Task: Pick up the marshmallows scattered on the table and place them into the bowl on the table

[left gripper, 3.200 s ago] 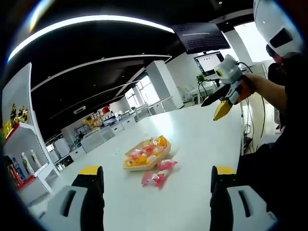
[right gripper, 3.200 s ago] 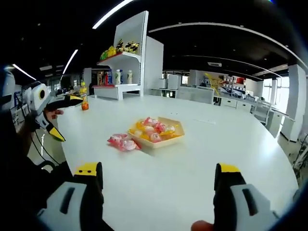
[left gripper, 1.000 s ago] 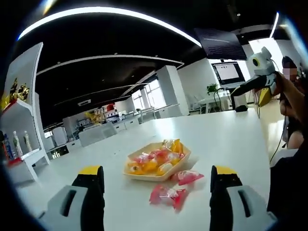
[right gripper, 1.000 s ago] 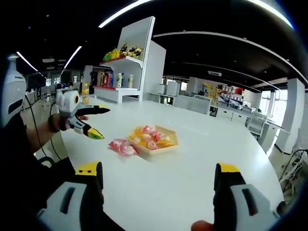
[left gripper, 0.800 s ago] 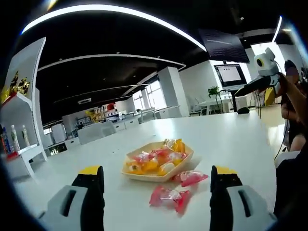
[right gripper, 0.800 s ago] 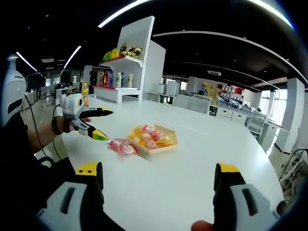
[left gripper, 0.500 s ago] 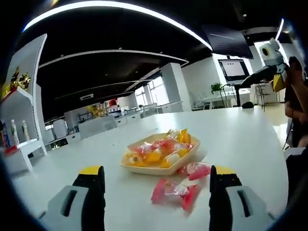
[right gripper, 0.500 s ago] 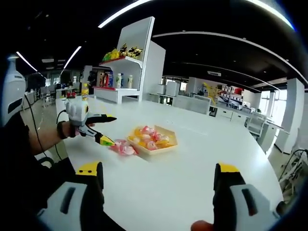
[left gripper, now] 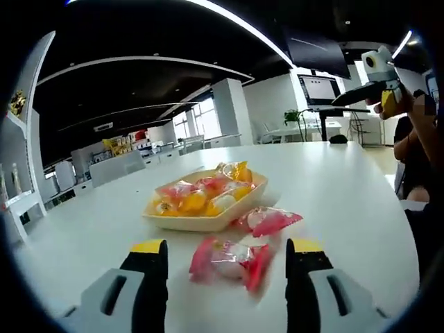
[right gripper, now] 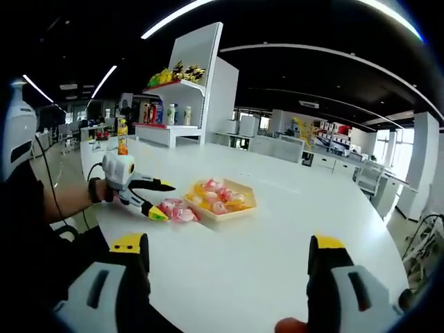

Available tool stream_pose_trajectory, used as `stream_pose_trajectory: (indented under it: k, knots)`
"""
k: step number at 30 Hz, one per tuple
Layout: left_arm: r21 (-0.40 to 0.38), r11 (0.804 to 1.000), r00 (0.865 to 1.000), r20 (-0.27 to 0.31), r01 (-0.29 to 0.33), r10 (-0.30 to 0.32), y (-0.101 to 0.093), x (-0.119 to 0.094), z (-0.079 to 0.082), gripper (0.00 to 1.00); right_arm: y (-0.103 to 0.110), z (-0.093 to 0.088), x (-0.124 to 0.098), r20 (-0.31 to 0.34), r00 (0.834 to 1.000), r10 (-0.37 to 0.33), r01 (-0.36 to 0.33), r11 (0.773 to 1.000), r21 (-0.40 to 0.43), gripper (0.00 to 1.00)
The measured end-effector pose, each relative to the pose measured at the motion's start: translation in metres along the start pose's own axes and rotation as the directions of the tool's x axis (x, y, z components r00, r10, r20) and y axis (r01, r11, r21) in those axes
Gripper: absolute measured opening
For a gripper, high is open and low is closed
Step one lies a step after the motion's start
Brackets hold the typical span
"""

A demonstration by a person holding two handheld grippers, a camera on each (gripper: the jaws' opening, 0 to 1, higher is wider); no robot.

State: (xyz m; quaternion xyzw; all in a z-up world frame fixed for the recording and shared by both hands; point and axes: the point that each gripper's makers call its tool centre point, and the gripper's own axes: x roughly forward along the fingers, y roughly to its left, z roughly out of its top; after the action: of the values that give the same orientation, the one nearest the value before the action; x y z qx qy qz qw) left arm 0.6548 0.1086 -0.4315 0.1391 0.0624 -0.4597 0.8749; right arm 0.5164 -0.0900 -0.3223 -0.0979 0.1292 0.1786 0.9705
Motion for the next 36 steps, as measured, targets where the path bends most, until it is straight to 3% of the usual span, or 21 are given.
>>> stream_pose_trajectory:
  k: [3, 36]
  knots:
    - [-0.028, 1.0, 1.0, 0.004, -0.003, 0.003, 0.0022, 0.0034, -0.0015, 0.52, -0.0005, 0.0002, -0.0002, 0.001, 1.0, 0.0, 0.0, 1.0, 0.0, 0.92]
    - [-0.055, 0.998, 1.0, -0.019, -0.008, 0.007, -0.0005, 0.0034, -0.0073, 0.32, 0.0003, -0.0012, 0.0008, -0.009, 1.0, -0.002, 0.002, 1.0, -0.006, 0.91]
